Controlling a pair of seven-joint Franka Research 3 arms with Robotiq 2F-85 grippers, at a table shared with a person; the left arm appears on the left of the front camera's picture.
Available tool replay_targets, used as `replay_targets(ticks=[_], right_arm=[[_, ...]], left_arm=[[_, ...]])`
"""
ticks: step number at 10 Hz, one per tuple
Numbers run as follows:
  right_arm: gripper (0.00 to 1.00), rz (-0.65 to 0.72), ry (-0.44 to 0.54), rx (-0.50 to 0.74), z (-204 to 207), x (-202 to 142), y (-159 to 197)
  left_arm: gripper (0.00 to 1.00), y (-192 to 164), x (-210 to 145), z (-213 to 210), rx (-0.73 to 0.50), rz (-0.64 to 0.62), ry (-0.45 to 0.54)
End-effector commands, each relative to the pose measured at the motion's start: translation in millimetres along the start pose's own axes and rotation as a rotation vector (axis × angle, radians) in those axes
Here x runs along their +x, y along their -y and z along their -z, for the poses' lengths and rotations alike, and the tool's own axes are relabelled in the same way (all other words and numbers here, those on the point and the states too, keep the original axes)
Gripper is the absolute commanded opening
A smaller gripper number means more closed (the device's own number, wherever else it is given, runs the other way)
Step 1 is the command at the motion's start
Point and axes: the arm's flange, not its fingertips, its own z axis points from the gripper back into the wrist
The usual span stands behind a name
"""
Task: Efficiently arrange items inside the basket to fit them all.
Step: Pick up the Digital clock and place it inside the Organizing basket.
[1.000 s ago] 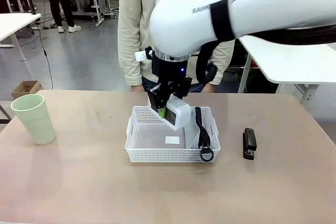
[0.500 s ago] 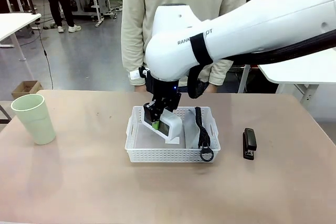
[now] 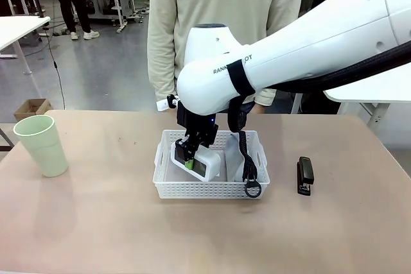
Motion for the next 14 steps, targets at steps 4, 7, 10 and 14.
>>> replay_targets(ticks=[4, 7, 10, 14], right_arm=[[1.0, 0.007, 0.005, -0.048, -0.3, -4.6, 3.4], [1.0, 0.03, 0.039, -0.037, -7.9, -9.5, 6.9], [1.0, 0.041, 0.078, -0.015, -21.1, -19.8, 11.1], [1.0, 0.161, 0.219, 0.332, -106.3, -100.3, 43.4]], left_arm=[[1.0, 0.3, -0.3, 2.2, -0.021, 0.026, 0.022], [1.0, 0.3, -0.3, 2.2, -0.021, 0.026, 0.022], [1.0, 0.3, -0.3, 2.2, -0.021, 0.026, 0.022], [1.0, 0.3, -0.3, 2.2, -0.021, 0.026, 0.022]])
